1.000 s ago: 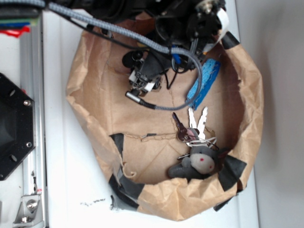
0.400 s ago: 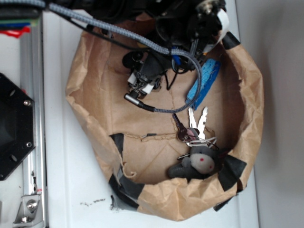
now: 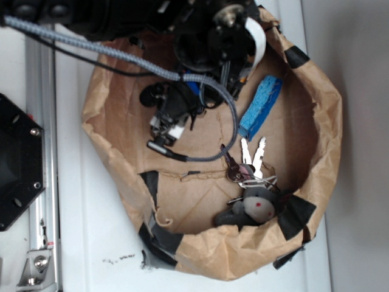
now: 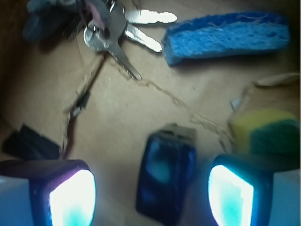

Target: Grab the black box.

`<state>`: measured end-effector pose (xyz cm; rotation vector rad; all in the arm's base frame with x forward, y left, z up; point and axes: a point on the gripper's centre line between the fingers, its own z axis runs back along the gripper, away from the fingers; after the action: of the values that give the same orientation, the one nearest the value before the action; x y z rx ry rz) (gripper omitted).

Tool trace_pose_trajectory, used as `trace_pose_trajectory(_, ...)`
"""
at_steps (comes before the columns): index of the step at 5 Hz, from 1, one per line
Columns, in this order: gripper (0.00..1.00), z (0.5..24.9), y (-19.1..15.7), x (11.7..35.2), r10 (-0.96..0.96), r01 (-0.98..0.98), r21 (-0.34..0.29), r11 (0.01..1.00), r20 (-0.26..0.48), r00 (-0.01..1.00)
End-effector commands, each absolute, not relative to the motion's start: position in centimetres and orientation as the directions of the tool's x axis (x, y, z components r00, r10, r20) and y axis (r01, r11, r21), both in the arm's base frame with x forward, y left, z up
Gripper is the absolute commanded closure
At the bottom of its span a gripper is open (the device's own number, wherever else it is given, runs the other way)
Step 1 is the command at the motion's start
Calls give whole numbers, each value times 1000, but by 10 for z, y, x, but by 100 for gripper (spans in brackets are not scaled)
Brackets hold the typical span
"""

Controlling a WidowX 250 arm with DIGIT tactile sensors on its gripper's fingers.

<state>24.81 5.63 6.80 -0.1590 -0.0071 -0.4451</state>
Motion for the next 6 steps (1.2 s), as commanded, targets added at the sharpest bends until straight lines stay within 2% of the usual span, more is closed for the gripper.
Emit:
trace_pose_trajectory(1, 0, 39, 52, 271, -312, 320, -55, 946, 112, 943)
trace_pose_trajectory(2, 0, 28, 49, 266, -336, 340, -55, 939, 71, 939)
trace_pose_trajectory(3, 0, 37, 39, 253, -423, 429, -109, 896, 75, 903)
trace_pose_trajectory(4, 0, 41, 36, 249, -453, 457, -135, 879, 64, 889)
trace_pose_trajectory(5, 0, 47, 35, 236, -524, 521, -175, 835, 33, 851)
trace_pose_trajectory(6, 0, 52, 40, 237, -516, 513, -151, 845, 27, 856)
